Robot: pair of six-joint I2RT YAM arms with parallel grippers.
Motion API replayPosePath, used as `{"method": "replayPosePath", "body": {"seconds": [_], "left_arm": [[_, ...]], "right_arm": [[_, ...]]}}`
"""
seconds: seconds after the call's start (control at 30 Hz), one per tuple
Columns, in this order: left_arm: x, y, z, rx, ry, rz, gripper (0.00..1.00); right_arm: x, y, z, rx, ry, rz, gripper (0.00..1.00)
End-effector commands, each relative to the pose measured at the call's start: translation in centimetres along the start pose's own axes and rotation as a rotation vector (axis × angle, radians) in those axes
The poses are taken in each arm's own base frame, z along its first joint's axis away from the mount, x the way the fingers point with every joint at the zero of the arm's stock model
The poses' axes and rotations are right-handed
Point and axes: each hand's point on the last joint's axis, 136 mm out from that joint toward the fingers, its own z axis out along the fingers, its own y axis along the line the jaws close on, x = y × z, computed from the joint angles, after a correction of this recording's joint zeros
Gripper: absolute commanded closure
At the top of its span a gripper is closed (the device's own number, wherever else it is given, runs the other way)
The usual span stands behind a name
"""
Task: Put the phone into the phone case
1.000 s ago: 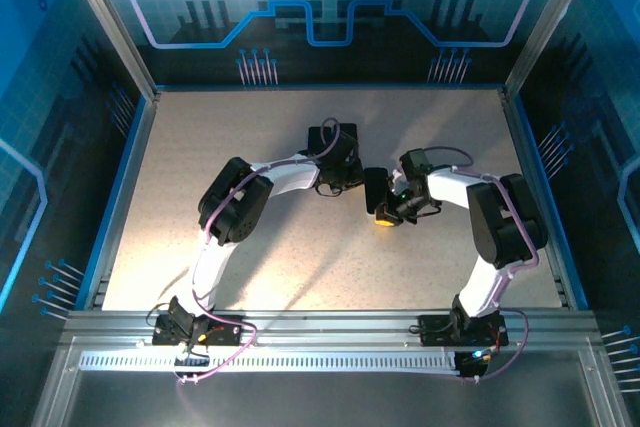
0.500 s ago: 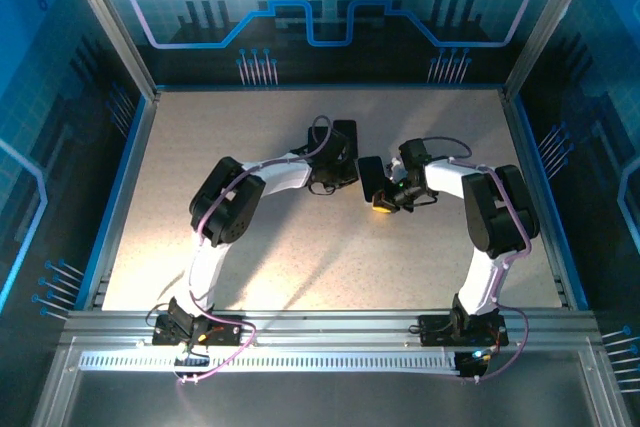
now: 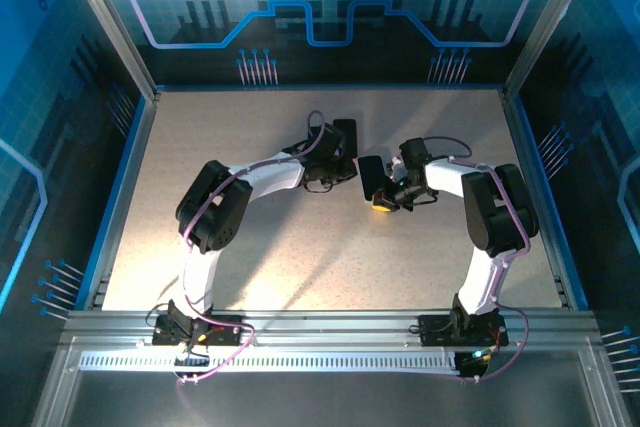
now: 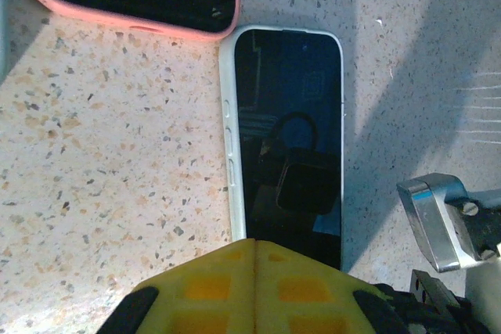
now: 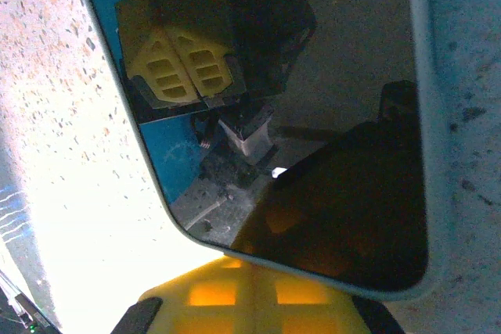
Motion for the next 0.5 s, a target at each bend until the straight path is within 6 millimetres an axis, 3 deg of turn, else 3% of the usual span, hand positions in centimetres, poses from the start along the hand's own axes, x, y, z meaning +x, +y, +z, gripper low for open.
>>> {"method": "replayPosePath", "body": {"seconds": [0.0, 0.2, 0.47], "left_arm": [[-0.2, 0.7, 1.6, -0.036, 0.019, 0.003, 0.93], [-0.4, 1.5, 3.7, -0.088, 0.042, 0.009, 0.94], [-0.3, 2.5, 5.1, -0.119, 0.055, 0.004, 0.94]], "right_arm": [[-5.5, -0.8, -1.1, 0.026, -0.205, -0.039, 1.0], [-5.6, -0.7, -1.4, 0.007, -0.207, -0.022, 1.0], [-5.8, -0.8, -1.2, -0.001, -0.204, -0.014, 1.0]]}}
